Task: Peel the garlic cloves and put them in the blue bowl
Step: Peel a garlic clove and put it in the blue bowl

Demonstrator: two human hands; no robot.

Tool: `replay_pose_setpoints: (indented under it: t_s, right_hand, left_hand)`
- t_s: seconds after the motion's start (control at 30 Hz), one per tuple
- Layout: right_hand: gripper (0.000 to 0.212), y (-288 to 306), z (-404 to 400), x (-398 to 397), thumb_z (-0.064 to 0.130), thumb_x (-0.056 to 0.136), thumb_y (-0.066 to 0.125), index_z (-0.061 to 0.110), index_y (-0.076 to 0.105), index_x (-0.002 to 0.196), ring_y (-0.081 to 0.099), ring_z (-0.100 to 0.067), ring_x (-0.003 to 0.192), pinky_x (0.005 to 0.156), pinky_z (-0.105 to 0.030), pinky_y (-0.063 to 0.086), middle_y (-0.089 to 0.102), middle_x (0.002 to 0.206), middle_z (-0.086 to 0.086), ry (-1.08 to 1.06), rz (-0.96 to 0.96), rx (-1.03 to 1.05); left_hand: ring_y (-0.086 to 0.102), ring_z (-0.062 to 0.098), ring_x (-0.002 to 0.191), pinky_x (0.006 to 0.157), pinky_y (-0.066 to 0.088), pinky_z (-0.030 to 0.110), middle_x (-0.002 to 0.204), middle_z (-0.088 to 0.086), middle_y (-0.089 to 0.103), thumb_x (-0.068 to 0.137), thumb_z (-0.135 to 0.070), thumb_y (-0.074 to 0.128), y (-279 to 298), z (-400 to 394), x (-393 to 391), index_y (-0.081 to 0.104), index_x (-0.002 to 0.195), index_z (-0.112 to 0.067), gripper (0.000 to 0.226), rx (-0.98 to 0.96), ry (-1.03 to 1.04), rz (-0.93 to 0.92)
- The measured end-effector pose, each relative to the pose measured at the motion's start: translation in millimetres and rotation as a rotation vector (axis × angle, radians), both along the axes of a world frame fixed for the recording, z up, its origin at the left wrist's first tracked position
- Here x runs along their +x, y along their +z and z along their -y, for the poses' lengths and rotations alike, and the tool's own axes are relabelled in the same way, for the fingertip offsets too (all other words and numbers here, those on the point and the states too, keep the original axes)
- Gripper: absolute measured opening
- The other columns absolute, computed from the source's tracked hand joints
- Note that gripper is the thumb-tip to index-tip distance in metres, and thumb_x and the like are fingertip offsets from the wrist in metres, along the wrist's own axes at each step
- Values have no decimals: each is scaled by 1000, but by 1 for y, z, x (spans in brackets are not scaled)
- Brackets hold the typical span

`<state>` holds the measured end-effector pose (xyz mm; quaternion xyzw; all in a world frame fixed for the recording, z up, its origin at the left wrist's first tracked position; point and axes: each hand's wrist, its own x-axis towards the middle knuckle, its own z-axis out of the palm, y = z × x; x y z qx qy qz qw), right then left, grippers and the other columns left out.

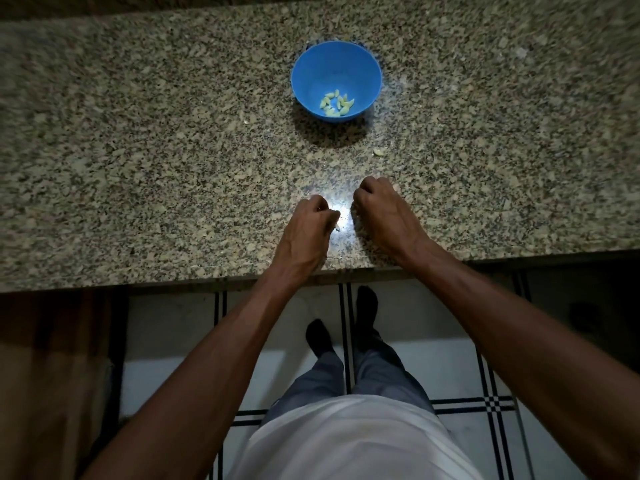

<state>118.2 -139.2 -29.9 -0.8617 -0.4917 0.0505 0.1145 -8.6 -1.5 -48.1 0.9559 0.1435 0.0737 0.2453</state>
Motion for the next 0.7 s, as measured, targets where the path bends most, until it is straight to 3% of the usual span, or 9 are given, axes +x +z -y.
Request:
replay_pose_setpoints:
  t_s: [0.07,0.17,0.33,0.5,0.6,0.7]
  right_hand:
    - [11,-3,0,0,-7,93,63,3,61,94,48,-28,89,60,-35,35,55,100,-14,34,28,-10]
    - [8,-2,8,3,-4,92,66,3,64,90,52,-25,86,61,-41,50,58,97,-11,11,-46,19]
    - [13,14,34,23,12,95,71,9,80,103,65,-4,76,67,-18,52,75,97,0,-530,-510,294]
    - [14,15,44,29,20,93,73,14,82,101,71,-14,75,71,-34,60,78,92,1,-611,-577,339]
    - [9,12,39,21,22,91,76,16,83,92,76,-16,87,86,-43,64,80,90,0,-696,-768,443]
    - [15,10,36,8,19,91,77,20,81,77,78,-22,82,86,-48,64,79,80,-3,-771,-922,528]
  left_hand:
    - [53,25,78,63,51,48,86,8,60,91,4,72,-2,2,1,75,84,-4,11,49,-18,-26]
    - [56,24,80,68,55,43,91,10,63,94,4,65,0,5,1,71,88,-3,11,40,7,-21]
    - [54,16,90,78,45,21,101,5,60,103,-4,52,8,-16,-3,64,99,-8,13,-162,347,58]
    - [52,16,93,79,44,26,100,6,58,100,-2,50,6,-29,-4,60,98,-9,12,-142,392,51]
    - [57,19,89,78,51,33,95,6,61,95,-1,54,8,-26,3,61,94,-9,11,-154,343,13]
    - [59,19,83,73,54,36,91,5,63,93,-4,58,6,-19,3,62,92,-10,8,-160,300,-1]
